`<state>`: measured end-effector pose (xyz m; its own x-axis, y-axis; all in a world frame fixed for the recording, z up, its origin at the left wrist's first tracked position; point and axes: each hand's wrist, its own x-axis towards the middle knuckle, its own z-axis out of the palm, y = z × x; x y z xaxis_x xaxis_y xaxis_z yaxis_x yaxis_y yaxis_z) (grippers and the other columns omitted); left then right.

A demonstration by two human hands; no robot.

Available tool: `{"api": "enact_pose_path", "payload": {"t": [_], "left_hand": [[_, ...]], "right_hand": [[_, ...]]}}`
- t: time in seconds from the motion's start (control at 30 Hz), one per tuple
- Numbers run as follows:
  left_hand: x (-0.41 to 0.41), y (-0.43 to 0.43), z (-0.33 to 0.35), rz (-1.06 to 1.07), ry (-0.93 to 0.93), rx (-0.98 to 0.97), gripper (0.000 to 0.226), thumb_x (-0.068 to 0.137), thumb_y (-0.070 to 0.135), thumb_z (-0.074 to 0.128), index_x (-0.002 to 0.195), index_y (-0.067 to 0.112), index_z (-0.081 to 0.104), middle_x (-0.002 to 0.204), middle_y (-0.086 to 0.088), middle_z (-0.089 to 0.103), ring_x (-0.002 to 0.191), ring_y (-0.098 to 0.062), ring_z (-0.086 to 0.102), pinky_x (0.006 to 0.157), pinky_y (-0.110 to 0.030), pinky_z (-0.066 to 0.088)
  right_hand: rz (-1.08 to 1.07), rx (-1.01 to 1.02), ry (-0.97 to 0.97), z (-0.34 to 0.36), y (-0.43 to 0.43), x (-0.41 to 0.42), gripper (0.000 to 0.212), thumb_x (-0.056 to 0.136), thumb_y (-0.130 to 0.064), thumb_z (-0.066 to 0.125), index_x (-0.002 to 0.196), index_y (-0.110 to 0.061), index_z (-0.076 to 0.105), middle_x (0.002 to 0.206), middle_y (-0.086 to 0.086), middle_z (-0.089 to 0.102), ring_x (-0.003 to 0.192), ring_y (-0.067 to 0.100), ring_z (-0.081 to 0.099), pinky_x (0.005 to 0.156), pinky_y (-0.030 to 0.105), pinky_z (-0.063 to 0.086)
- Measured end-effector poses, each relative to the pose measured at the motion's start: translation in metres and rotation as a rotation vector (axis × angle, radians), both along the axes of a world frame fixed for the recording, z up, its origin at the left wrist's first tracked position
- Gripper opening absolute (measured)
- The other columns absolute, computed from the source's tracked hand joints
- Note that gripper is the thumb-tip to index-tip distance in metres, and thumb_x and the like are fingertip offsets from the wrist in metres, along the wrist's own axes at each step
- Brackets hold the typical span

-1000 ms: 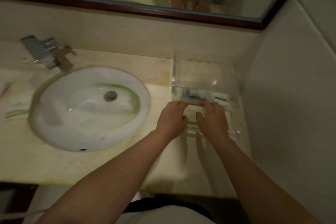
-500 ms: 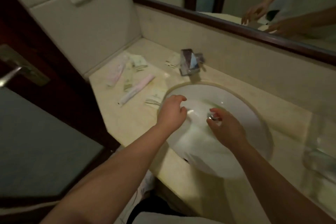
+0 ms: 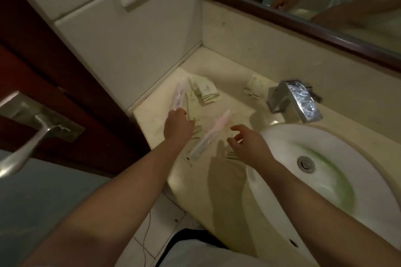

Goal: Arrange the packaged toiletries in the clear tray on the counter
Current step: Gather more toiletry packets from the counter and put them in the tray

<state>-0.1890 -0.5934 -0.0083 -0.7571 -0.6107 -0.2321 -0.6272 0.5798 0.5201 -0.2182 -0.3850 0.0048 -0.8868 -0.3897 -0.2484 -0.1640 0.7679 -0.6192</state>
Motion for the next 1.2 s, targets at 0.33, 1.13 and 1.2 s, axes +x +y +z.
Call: {"api": "enact_pose_path", "payload": {"t": [0.33,1.13,1.2], "left_hand": [[-0.037,0.011,-0.004,-0.025,-0.22,-0.042,0.053,0.079,0.027,0.074,0.119,0.008,0.046,0.118,-0.013,0.061,0.104,-0.03,0.062,0.074,-0.038,0.052],[-0.024,0.018,0.035,-0.101,0.179,0.799,0.012,0.089,0.016,0.064,0.096,0.01,0.071,0.09,-0.007,0.073,0.078,-0.017,0.068,0.069,-0.027,0.054],[-0.021,0.039,0.044,-0.16,0.159,0.87,0.011,0.086,0.012,0.067,0.096,0.008,0.072,0.092,-0.011,0.073,0.08,-0.02,0.069,0.069,-0.029,0.056]], "right_hand": [[-0.133,0.256,0.049,-0.01,-0.062,-0.019,0.062,0.082,-0.056,0.059,0.122,-0.011,0.043,0.101,0.008,0.068,0.091,0.029,0.066,0.066,0.035,0.047],[-0.666,-0.53,-0.372,0.027,-0.027,-0.029,0.02,0.09,-0.023,0.052,0.097,-0.008,0.064,0.094,0.015,0.069,0.088,0.032,0.068,0.08,0.049,0.058],[-0.736,-0.652,-0.374,0.045,0.003,-0.021,0.017,0.093,-0.019,0.046,0.094,-0.014,0.062,0.097,0.015,0.069,0.089,0.033,0.069,0.077,0.046,0.059]]}}
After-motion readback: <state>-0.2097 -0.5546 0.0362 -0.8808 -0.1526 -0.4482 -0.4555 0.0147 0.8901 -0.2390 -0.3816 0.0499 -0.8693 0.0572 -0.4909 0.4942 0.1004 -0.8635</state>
